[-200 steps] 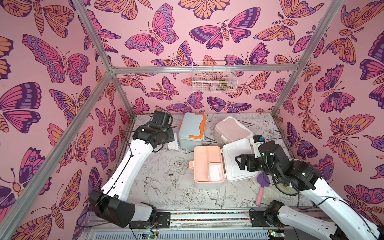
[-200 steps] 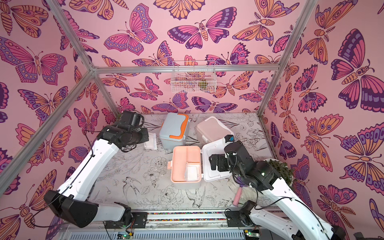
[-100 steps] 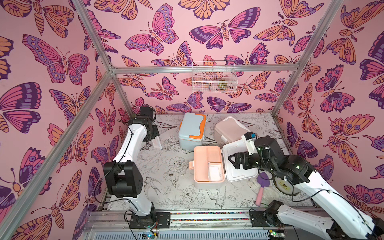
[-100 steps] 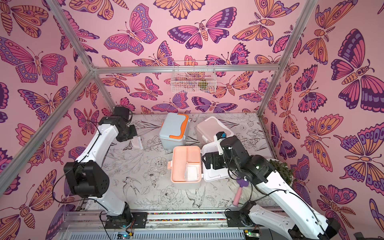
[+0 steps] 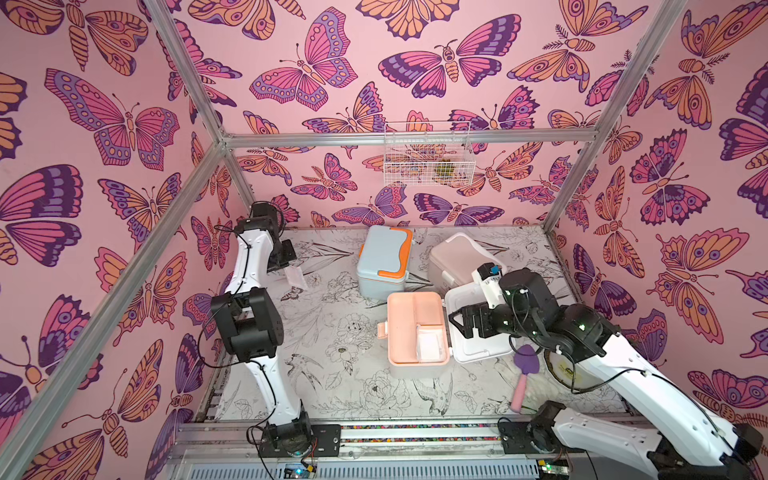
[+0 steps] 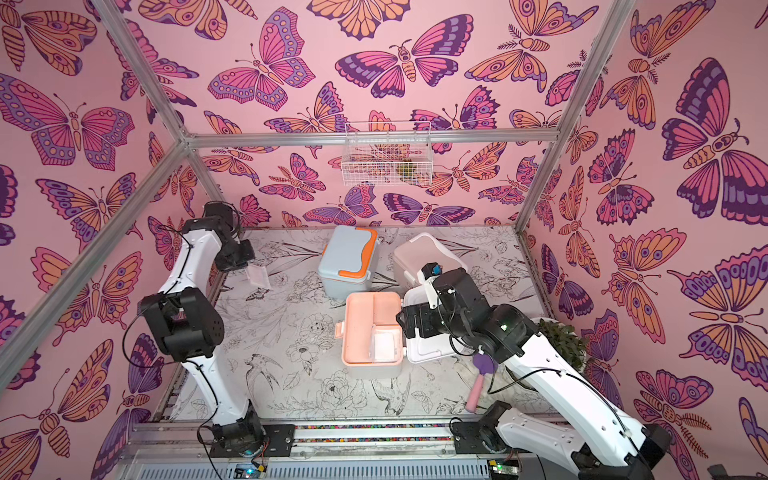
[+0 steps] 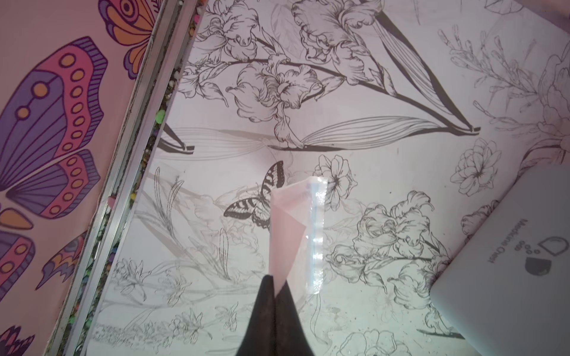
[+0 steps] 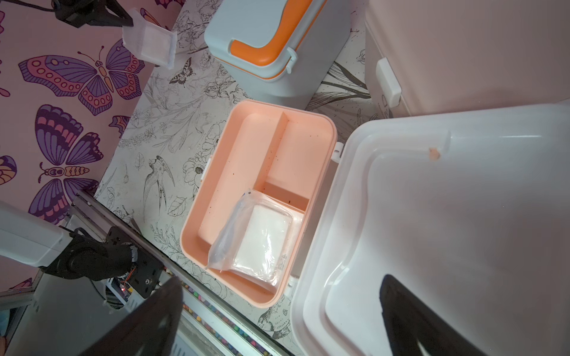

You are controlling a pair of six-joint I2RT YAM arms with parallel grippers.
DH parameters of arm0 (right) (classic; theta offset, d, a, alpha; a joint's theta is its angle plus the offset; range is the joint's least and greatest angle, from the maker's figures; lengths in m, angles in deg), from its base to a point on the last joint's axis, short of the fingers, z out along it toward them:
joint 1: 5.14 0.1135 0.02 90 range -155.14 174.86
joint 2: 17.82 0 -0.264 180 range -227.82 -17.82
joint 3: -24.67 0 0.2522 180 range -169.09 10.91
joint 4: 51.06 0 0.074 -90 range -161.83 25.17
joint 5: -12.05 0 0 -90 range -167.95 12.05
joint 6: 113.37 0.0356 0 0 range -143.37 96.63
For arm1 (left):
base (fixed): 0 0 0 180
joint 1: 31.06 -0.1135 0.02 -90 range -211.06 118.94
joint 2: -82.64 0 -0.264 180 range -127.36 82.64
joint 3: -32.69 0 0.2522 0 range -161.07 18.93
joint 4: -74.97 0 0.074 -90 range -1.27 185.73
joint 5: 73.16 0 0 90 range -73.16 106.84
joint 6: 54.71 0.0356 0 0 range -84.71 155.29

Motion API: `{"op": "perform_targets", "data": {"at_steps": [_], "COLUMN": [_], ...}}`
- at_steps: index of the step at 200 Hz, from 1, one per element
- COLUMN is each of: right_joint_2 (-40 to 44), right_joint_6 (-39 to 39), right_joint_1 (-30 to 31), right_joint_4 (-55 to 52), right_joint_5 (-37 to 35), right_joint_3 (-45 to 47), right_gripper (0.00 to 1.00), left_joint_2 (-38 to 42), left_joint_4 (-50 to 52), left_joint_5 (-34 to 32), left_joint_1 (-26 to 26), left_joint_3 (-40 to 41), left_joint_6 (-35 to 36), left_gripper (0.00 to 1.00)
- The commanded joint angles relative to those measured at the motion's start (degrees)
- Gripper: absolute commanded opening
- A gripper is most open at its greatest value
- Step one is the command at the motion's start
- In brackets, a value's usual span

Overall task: Open first aid kits and take out gauze
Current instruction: Place the gauze at the center of the board.

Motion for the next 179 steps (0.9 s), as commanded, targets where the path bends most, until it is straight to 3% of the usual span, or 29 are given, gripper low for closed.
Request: {"op": "perform_targets", "data": {"at_steps": [1,53,160,172,179], "right_joint_2": [-1.49,-2.74,-3.88,-3.86,-3.94], "right_joint_6": [-0.78,0.17,1.78,1.92,2.01], "right_joint_1": [-0.17,-0.18,-0.17,-0.19,-0.20], "right_joint_4": [0.95,2.36,3.90,4.11,4.24], "right_joint_5": [1.34,1.89,3.16,3.15,3.15], "right_joint_3": [-1.99,-2.38,-1.86,-1.70,-1.56], "right_gripper": [0.99,0.99,0.99,0.99,0.99], "left_joint_2": [-4.34,-10.92,-18.23,-18.64,-18.84], "left_joint_4": [4.23,4.62,7.31,7.53,7.82], "left_joint_5": [2.49,6.24,7.70,7.91,8.09], "left_joint_1": [-0.52,-1.02,-1.16,-1.17,-1.13], "left_joint_3": [-3.12,-7.30,-15.05,-15.58,-16.04], "left_joint_6": [2.40,3.68,4.04,3.92,3.91], "left_gripper": [0.00,0.00,0.00,0.09,0.22]}}
